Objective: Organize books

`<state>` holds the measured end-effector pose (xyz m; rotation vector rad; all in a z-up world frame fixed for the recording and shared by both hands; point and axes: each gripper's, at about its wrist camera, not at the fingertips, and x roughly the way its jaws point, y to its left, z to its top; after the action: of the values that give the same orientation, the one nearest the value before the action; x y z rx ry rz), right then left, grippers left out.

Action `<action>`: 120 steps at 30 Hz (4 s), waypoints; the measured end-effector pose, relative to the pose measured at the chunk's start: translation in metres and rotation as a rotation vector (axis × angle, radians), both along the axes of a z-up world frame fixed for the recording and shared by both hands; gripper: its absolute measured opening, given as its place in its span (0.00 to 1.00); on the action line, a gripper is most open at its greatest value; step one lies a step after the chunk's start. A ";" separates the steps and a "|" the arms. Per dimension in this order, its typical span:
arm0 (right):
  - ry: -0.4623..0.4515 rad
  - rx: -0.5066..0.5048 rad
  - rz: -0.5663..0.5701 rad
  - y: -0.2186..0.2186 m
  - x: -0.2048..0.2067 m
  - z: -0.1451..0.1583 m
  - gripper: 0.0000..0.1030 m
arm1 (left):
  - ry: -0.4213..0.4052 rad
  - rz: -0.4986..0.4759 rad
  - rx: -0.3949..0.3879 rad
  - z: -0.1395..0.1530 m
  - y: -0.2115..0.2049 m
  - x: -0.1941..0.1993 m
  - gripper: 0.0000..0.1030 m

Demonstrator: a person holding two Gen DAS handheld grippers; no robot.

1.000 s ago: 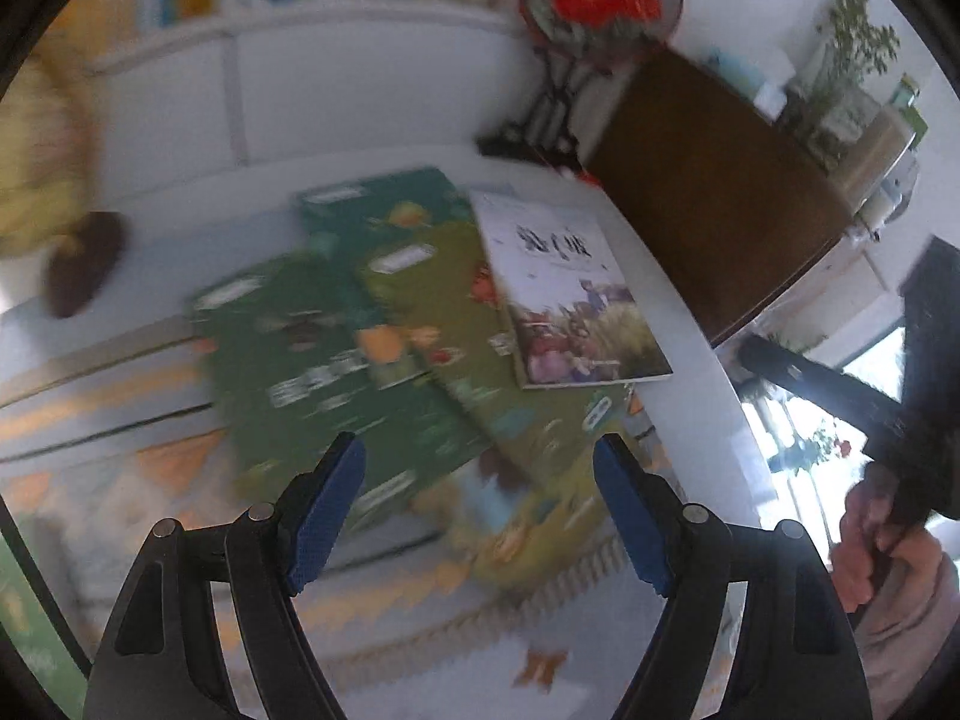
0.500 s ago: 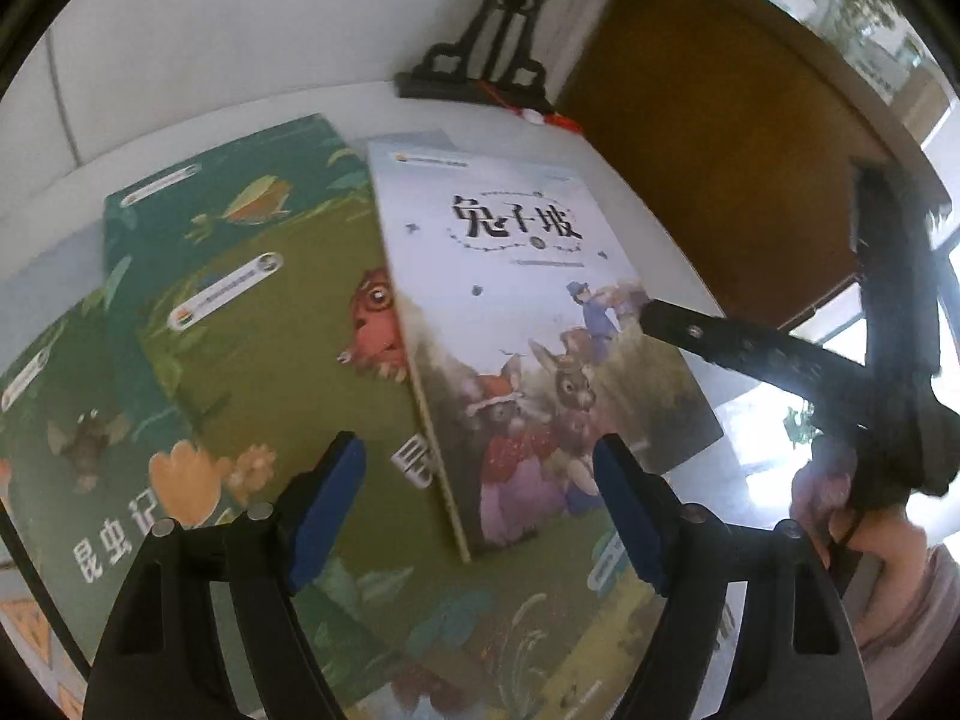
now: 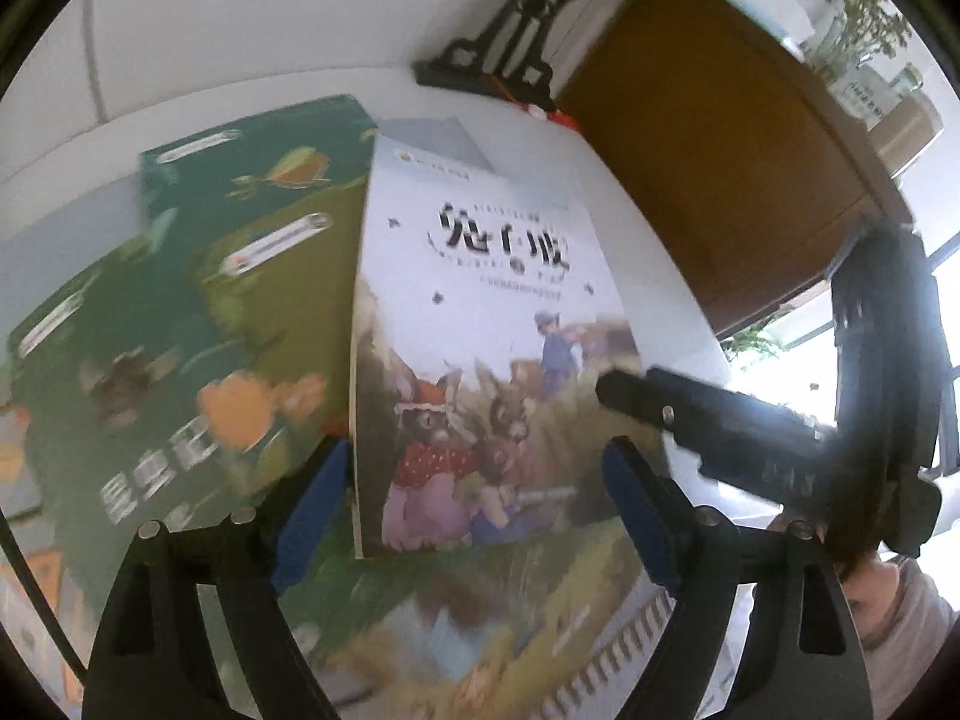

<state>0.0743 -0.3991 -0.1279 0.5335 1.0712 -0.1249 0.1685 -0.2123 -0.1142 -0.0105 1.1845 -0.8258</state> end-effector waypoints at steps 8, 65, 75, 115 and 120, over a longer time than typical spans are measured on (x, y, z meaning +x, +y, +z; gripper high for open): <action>0.030 0.074 0.133 0.068 -0.058 -0.003 0.56 | 0.064 0.022 0.005 0.005 0.075 -0.068 0.81; 0.013 0.027 0.309 0.135 -0.106 0.011 0.12 | 0.183 0.086 -0.083 -0.007 0.118 -0.112 0.83; -0.041 -0.021 0.348 0.157 -0.107 0.030 0.12 | -0.010 0.030 0.049 0.017 0.126 -0.130 0.83; -0.214 0.015 0.686 0.409 -0.084 0.087 0.12 | -0.165 0.512 0.087 0.067 0.387 -0.162 0.83; -0.197 0.049 0.735 0.458 -0.070 0.081 0.12 | -0.165 0.596 0.093 0.067 0.430 -0.159 0.83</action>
<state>0.0047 0.0592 -0.0467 0.1648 1.0189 0.5885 0.0099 0.2180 -0.0476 -0.2066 0.9848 -0.2409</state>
